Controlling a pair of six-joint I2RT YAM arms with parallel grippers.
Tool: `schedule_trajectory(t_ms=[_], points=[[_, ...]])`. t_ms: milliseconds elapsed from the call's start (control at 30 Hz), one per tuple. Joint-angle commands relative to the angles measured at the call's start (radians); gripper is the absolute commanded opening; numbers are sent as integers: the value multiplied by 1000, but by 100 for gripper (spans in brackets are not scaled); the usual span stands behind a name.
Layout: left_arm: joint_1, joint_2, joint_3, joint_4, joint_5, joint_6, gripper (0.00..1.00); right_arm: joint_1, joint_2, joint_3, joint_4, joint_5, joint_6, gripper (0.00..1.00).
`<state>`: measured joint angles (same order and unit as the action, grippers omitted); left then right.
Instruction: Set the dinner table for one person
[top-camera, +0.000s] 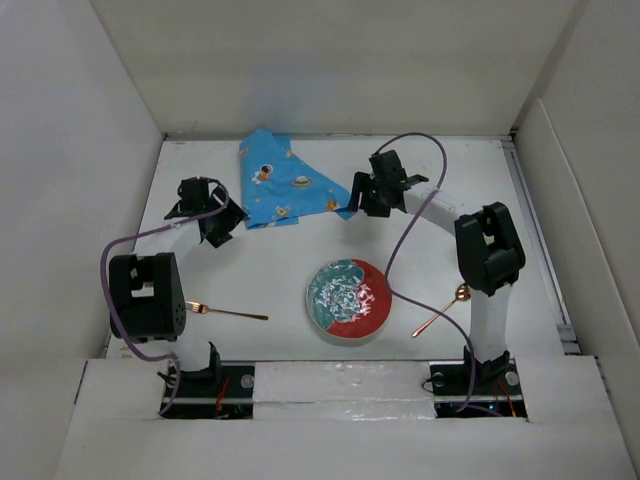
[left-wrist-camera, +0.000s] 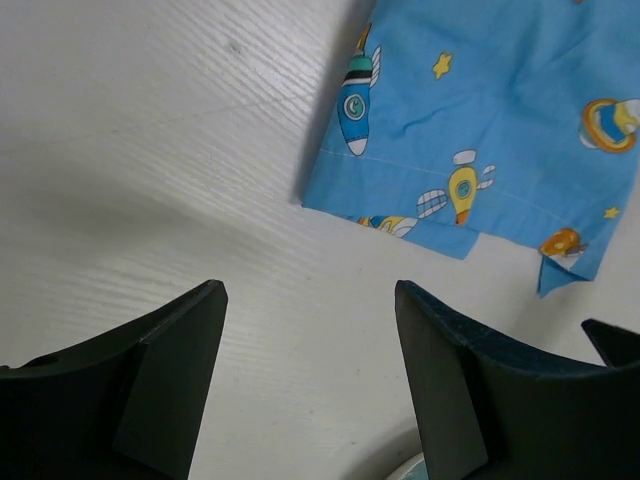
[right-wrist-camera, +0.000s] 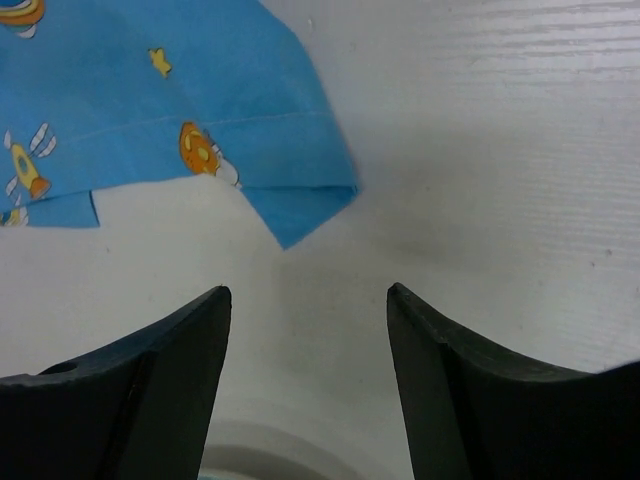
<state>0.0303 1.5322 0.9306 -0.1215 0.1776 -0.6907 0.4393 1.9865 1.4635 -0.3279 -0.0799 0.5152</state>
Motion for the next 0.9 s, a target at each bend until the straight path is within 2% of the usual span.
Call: schedule_trajectory(t_ms=[0, 233, 400, 433, 467, 500, 533, 567, 600, 633, 667, 800, 833, 867], points=[[-10, 63, 49, 52, 109, 20, 66, -16, 44, 102, 38, 3, 37, 69], [-10, 209, 99, 74, 126, 31, 63, -16, 140, 156, 50, 26, 60, 70], [-10, 255, 108, 88, 105, 28, 57, -16, 201, 198, 79, 9, 82, 69], [-10, 264, 106, 92, 100, 26, 53, -16, 207, 205, 85, 2, 83, 69], [-10, 270, 109, 97, 100, 23, 49, -16, 216, 215, 102, -6, 83, 65], [-21, 296, 117, 102, 103, 19, 42, -16, 247, 251, 111, -30, 85, 45], [-21, 296, 117, 102, 103, 19, 42, -16, 247, 251, 112, -31, 83, 45], [-21, 304, 128, 109, 106, 13, 37, -16, 256, 265, 131, -49, 85, 34], [-21, 324, 135, 114, 112, 8, 20, -16, 274, 302, 132, -67, 83, 25], [-21, 333, 143, 115, 118, 3, 10, -16, 279, 319, 136, -69, 72, 4], [-21, 344, 178, 115, 128, -1, 0, -16, 275, 334, 151, -67, 68, 0], [-10, 317, 380, 57, 111, 8, 0, -5, 192, 440, 175, 30, -16, 0], [-10, 303, 442, -5, 87, 22, 0, 4, 178, 521, 168, 48, -71, 0], [-10, 289, 579, -30, 44, 34, 0, 4, 166, 564, 147, 66, -102, 0]])
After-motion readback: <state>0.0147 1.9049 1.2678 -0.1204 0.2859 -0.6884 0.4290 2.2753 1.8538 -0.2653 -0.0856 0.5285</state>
